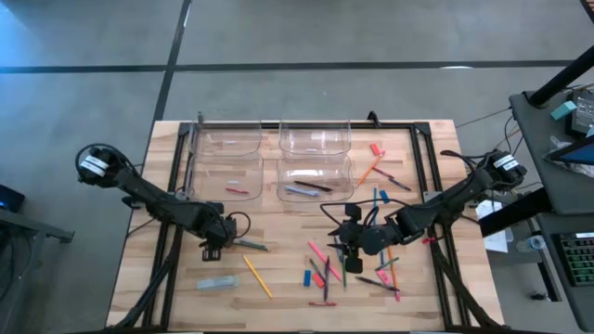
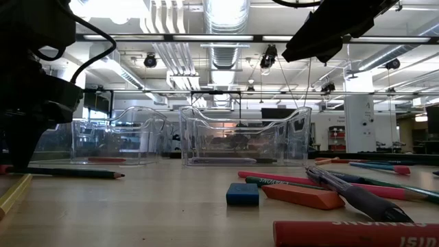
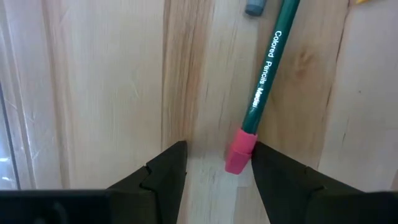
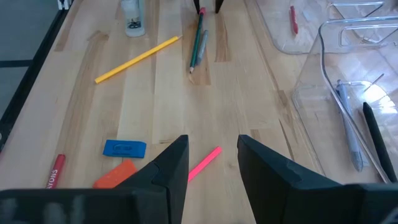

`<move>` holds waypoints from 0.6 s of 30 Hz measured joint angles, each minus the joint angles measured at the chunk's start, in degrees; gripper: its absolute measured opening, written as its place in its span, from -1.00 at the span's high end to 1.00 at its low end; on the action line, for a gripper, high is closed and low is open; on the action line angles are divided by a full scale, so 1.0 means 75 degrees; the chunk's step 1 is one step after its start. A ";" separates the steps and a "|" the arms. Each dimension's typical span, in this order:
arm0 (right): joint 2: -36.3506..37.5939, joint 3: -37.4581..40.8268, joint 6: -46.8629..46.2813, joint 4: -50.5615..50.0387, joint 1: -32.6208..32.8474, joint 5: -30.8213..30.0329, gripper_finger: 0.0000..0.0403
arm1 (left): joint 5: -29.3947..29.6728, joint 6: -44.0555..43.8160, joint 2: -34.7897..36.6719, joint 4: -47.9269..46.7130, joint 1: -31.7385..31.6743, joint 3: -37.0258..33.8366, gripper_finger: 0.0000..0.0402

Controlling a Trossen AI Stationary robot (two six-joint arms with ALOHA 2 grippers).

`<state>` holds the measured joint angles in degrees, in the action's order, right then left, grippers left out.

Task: Sort crayons/erasers/pens/pencils in bins
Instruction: Put the left green pencil into the top left transparent bin

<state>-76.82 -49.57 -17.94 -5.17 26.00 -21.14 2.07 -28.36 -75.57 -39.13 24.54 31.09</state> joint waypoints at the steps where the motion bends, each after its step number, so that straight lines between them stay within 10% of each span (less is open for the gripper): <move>1: 0.0000 0.0001 0.0000 -0.0001 0.0000 0.0000 0.37 | 0.0003 0.0000 0.0000 0.0005 0.0016 -0.0003 0.17; 18: 0.0000 0.0015 0.0011 -0.0004 0.0000 -0.0001 0.37 | 0.0280 -0.0181 -0.0020 0.0203 0.0396 -0.0017 0.77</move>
<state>-76.82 -49.45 -17.86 -5.20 26.00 -21.15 4.16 -29.71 -75.72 -37.61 27.51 30.97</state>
